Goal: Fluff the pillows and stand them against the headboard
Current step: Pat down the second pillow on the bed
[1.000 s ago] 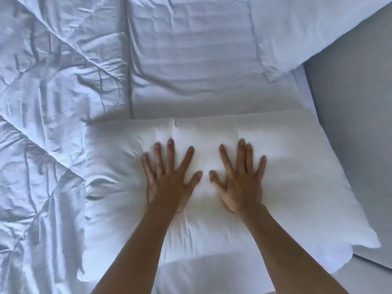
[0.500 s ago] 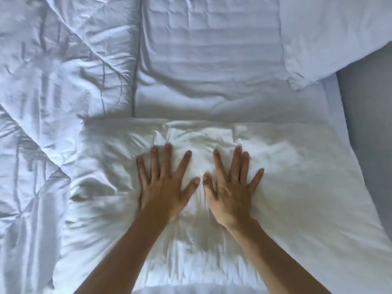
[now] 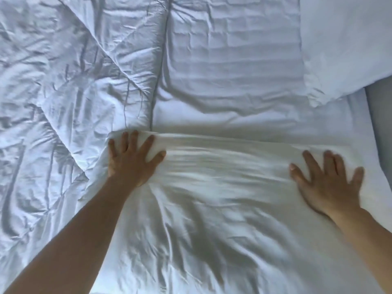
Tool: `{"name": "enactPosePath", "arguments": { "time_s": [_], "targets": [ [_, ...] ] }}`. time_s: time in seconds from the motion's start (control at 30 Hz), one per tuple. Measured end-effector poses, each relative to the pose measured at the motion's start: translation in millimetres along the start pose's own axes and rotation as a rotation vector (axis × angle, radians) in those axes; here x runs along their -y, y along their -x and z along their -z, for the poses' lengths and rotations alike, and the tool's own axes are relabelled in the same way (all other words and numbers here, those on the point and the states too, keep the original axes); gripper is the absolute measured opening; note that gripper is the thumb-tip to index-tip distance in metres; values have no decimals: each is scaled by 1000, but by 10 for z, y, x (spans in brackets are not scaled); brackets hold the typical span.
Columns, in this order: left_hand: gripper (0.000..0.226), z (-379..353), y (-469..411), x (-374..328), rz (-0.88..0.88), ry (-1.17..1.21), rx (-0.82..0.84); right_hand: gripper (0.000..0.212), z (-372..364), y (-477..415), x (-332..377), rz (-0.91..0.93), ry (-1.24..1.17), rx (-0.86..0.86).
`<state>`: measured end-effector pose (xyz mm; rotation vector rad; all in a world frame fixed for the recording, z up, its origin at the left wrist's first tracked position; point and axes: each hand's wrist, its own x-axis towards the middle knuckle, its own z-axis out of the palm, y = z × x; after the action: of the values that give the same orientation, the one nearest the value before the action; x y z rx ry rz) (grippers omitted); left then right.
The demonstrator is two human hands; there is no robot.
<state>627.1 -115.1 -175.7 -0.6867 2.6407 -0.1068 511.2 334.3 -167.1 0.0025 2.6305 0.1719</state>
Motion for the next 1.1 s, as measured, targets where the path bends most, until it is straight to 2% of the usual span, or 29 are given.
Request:
{"name": "enactPosePath", "arguments": {
  "time_s": [0.1, 0.17, 0.23, 0.3, 0.37, 0.4, 0.47, 0.57, 0.67, 0.77, 0.83, 0.87, 0.93, 1.0, 1.03, 1.1],
  "targets": [
    [77, 206, -122, 227, 209, -6, 157, 85, 145, -47, -287, -134, -76, 97],
    [74, 351, -139, 163, 255, -53, 153, 83, 226, -66, -180, -184, -119, 54],
    [68, 459, -41, -272, 88, 42, 11, 75, 283, -7, 210, -84, -186, -106],
    [66, 537, 258, -937, -193, 189, -73, 65, 330, 216, 795, 155, -286, -252],
    [69, 416, 589, -1484, -422, 155, -55, 60, 226, 445, 1269, 400, -249, -230],
    [71, 326, 695, -1604, -472, 105, -29, 58, 134, 507, 1339, 485, -192, -195],
    [71, 92, 828, -1424, -425, 57, -15, 59, -31, 483, 1070, 555, -65, -156],
    [76, -168, 974, -573, -276, -17, -52, 71, -166, 299, 203, 386, 15, -153],
    [76, -138, 1145, 126, -141, -29, -24, 70, -111, 255, -380, 188, 20, 3],
    [74, -66, 1235, 200, 17, 42, -26, 70, -16, 356, -344, 47, -25, 20],
    [77, 27, 1326, -96, 21, 121, -114, 68, 27, 566, -44, 7, -111, -95],
    [77, 74, 1415, -320, -30, 155, -153, 65, 36, 740, 176, 57, -162, -184],
    [72, 74, 1663, -844, -260, 171, -208, 56, -27, 1176, 675, 276, -231, -297],
    [68, -46, 1879, -1225, -478, 127, -207, 51, -234, 1574, 1054, 501, -181, -311],
    [68, -146, 1936, -1267, -517, 104, -192, 50, -353, 1722, 1127, 564, -143, -289],
    [64, -378, 2019, -1041, -467, 100, -202, 54, -580, 1853, 974, 579, -79, -262]
  ]
}}
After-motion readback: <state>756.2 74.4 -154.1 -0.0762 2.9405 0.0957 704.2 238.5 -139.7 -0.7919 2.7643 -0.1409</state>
